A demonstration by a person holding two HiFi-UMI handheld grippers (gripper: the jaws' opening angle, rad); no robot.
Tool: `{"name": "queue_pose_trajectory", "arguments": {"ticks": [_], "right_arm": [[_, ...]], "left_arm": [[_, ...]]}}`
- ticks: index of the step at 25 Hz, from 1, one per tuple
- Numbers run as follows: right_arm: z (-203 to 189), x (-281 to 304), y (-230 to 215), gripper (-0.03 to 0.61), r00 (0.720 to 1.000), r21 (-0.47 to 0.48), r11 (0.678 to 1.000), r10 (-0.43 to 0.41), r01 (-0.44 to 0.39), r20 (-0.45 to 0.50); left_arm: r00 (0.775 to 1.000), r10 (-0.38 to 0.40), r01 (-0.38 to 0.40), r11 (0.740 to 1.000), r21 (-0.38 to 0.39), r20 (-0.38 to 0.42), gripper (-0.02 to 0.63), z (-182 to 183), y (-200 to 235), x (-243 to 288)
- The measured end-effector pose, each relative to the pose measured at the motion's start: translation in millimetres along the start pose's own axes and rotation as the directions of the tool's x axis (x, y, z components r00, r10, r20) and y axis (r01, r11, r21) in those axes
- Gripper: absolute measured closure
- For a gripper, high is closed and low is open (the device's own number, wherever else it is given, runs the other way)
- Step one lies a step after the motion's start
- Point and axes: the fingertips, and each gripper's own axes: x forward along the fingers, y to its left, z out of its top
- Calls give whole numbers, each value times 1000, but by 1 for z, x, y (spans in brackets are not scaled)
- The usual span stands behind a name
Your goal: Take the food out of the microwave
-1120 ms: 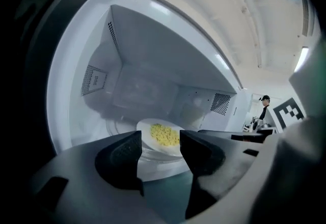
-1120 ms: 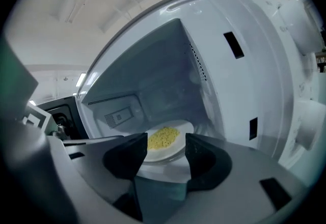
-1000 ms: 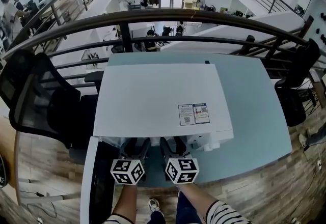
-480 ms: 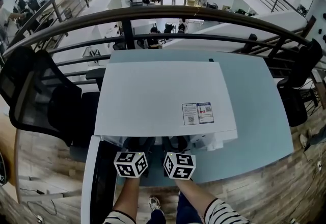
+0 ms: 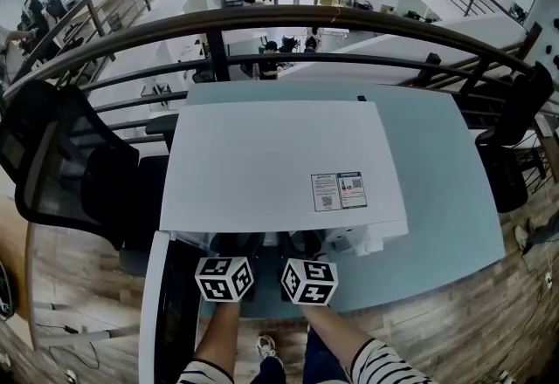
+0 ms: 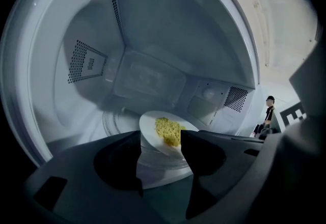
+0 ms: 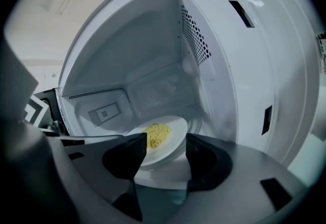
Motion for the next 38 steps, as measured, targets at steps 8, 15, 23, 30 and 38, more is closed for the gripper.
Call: {"name": "queue_pose_trajectory", "arguments": {"ticks": [8,15,23,30,38], "right_arm": [[-1,1,2,345,1000,-15,1000,21,-21,-8],[-2,-2,6,345,998,-14,998,59,-59,-17],[-1,-16,10,345,998,4,998,64,-64,-16],[-7,-37,14,345,998,20,998,65,-65,-27],[-19,-50,13,345,997,66,996,61,-59,-37]], "left_arm": [[1000,-28,28,999,20,-11,387,-1,-5,2],[999,-42,42,999,-18,1,387,-1,-6,-1],[998,-57,57,998,-24,4,387,-3,-14,-17],[998,-68,68,997,-37,-13,388,-16,-22,-38],[997,-78,77,993,-85,-8,388,-25,-25,-52]]}}
